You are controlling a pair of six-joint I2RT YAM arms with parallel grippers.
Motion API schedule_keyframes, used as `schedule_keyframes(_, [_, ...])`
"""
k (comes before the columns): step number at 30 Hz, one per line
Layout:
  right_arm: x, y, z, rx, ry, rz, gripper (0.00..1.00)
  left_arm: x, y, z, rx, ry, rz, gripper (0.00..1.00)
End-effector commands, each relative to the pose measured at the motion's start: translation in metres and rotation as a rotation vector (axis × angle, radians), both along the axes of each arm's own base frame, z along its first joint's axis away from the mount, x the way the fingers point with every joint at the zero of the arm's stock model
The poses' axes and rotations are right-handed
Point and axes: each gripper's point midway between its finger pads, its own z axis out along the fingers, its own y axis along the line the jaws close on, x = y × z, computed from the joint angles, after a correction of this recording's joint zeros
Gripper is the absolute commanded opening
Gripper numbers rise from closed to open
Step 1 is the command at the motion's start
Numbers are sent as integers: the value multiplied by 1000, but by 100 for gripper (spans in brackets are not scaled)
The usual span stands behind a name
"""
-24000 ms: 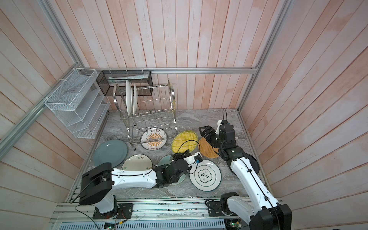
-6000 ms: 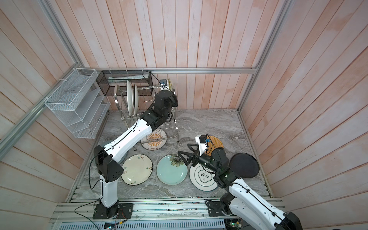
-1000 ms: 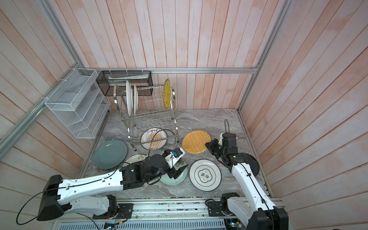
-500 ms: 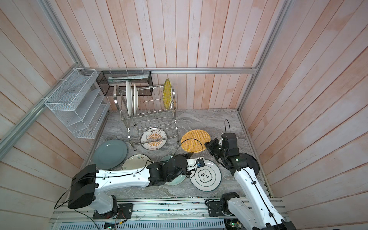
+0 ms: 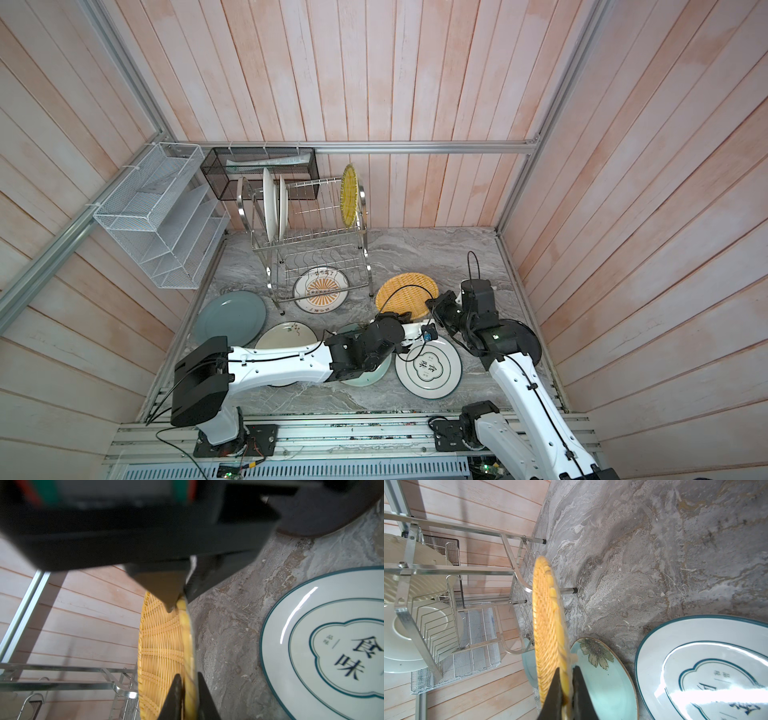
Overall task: Load plates into a dish rack
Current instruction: Place the plate on the dish rack.
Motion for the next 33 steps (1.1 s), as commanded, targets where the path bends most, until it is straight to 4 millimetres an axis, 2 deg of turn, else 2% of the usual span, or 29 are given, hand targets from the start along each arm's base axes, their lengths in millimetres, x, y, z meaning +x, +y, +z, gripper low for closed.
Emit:
schedule_keyframes(1, [0, 4, 19, 39, -49, 0, 0, 11, -1, 13, -41, -28, 56, 5])
schedule_keyframes(3, [-1, 5, 18, 42, -48, 2, 0, 11, -1, 13, -42, -27, 62, 0])
schedule_keyframes(9, [-3, 3, 17, 36, -46, -13, 2, -6, 4, 21, -60, -7, -1, 0])
schedule_keyframes(10, [-3, 4, 17, 37, -49, -12, 8, -9, 7, 23, -71, -4, -11, 0])
schedule_keyframes(12, [-2, 4, 17, 39, -52, -12, 25, -12, 12, 27, -83, -4, -13, 0])
schedule_keyframes(17, [1, 14, 14, 59, -57, 20, 52, -17, 26, 33, -87, 2, -16, 0])
schedule_keyframes(23, [16, 13, 26, 4, -108, 21, 73, -34, 44, 35, -122, 71, -42, 0])
schedule_keyframes(28, [36, 4, 43, -62, -187, -21, 83, -54, 59, 29, -129, 150, -56, 0])
schedule_keyframes(29, [40, 3, 47, -70, -204, -21, 87, -59, 62, 30, -137, 170, -60, 0])
schedule_keyframes(33, [53, 1, 62, -97, -267, -12, 93, -81, 77, 37, -183, 275, -80, 0])
